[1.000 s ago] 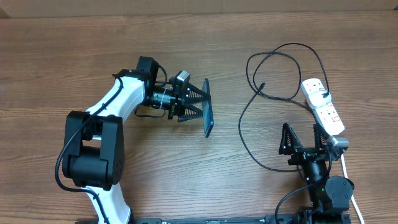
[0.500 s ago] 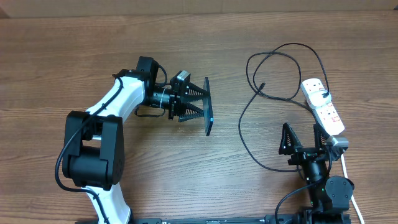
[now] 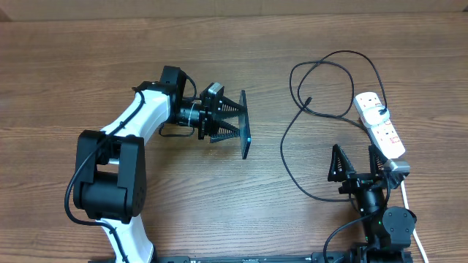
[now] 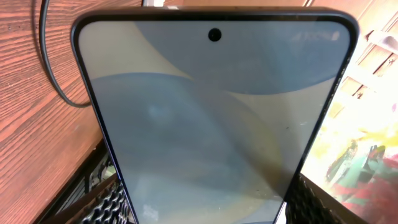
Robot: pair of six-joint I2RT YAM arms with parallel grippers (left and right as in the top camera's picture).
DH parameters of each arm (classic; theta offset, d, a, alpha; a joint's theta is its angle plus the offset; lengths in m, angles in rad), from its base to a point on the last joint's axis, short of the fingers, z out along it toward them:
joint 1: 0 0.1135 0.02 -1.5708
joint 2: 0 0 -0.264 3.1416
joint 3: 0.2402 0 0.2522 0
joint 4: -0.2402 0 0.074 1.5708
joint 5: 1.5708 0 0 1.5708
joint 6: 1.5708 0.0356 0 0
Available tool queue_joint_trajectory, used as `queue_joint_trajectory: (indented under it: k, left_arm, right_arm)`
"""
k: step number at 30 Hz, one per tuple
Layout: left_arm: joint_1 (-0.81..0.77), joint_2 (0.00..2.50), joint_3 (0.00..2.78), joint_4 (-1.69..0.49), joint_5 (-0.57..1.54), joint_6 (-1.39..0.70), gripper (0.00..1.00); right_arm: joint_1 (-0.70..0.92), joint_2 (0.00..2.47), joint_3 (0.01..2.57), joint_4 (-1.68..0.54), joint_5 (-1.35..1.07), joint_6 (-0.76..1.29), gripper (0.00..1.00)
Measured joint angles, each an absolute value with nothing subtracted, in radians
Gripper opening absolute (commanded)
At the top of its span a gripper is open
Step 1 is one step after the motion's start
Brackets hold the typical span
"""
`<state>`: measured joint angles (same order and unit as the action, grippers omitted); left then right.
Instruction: Plug charger to phone and switch on socket
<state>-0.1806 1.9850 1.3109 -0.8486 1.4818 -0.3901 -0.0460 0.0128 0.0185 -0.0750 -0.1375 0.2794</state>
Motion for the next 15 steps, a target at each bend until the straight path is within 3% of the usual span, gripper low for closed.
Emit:
queue_joint_trajectory:
  k: [15]
  left_arm:
    - [-0.181,1.985,1.311,-0.849,1.495,-0.39,0.44]
  right_arm:
    - [-0.046,0.013,0.019,-0.075,-0.138,0.279,1.0]
